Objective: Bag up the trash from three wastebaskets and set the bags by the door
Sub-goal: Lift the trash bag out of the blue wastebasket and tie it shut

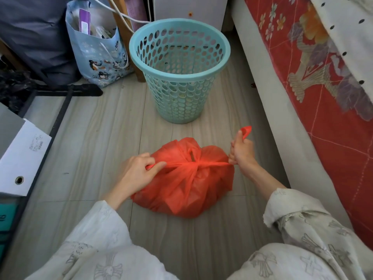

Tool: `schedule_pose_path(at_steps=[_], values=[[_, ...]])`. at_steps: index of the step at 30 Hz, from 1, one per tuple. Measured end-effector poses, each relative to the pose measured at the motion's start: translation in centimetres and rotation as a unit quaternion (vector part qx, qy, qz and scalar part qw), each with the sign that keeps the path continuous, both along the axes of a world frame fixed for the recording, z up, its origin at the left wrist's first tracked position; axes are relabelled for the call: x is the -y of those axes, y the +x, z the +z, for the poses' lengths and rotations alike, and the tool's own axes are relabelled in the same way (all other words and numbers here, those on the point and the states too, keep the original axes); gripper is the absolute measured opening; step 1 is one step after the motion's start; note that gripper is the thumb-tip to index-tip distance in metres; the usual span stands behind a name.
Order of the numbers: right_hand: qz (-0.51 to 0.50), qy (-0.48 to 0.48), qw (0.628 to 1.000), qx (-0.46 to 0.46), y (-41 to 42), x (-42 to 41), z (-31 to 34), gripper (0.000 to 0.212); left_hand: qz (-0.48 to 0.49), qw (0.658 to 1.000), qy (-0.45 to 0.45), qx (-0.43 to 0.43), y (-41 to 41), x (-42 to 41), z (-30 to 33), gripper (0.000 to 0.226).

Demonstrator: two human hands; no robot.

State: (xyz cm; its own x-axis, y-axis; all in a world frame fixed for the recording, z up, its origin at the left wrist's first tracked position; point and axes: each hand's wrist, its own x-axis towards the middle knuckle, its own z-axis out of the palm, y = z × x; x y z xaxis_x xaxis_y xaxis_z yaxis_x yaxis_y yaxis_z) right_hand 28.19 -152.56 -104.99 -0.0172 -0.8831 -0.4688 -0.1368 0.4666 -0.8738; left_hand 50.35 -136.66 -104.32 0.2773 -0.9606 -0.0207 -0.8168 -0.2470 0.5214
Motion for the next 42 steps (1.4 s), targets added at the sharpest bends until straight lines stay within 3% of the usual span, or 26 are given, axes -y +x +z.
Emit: schedule_pose_path(at_steps=[8,15,17,22,25,28,30,32,35,37,38,39,41,42], values=[[-0.023,-0.029,0.991,-0.132,-3.0,0.0,-1.3,0.050,0.053,0.996,0.055,0.041,0.8,-0.3,-0.8,0.057],[0.014,-0.114,0.970,-0.212,-3.6,-0.5,-0.8,0.056,0.065,0.995,0.070,-0.027,0.6,-0.1,-0.9,0.054],[0.044,-0.144,0.966,-0.211,-3.3,-1.1,-0.5,0.054,0.063,0.993,0.032,-0.094,0.8,0.4,-0.4,0.048],[-0.033,-0.126,0.991,-0.017,-1.4,-2.4,0.7,0.030,0.088,0.976,-0.062,-0.192,0.7,1.6,1.2,0.020],[-0.022,-0.101,0.993,-0.058,-1.9,-2.6,0.7,0.028,0.080,0.950,-0.093,-0.287,0.0,1.4,1.4,0.020],[0.041,-0.054,0.987,-0.145,-1.8,-3.5,-0.4,0.036,0.116,0.943,-0.157,-0.270,0.2,1.5,1.2,0.035],[0.032,-0.021,0.996,-0.086,-1.2,-4.0,-0.5,0.026,0.165,0.913,-0.207,-0.309,0.5,1.7,1.4,0.039],[-0.046,0.039,0.998,0.026,-0.7,-3.8,0.0,0.005,0.226,0.850,-0.234,-0.413,0.3,2.0,1.5,0.047],[-0.121,0.102,0.980,0.121,-0.4,-3.6,0.0,0.015,0.317,0.740,-0.226,-0.549,-0.3,2.5,1.2,0.052],[-0.088,0.096,0.982,0.137,0.3,-4.0,0.1,0.017,0.364,0.659,-0.214,-0.623,0.0,2.7,0.9,0.045],[-0.063,0.075,0.986,0.132,0.8,-4.2,0.1,0.016,0.373,0.641,-0.209,-0.638,0.3,2.7,0.7,0.042],[-0.039,0.049,0.991,0.118,1.1,-4.3,0.1,0.011,0.379,0.651,-0.199,-0.627,0.6,2.7,0.6,0.040],[0.004,-0.035,0.998,0.055,1.5,-4.4,0.1,0.011,0.369,0.704,-0.167,-0.583,0.9,2.7,0.7,0.032],[0.026,-0.081,0.996,0.024,1.5,-4.3,0.0,0.014,0.356,0.705,-0.159,-0.592,0.8,2.7,0.8,0.018]])
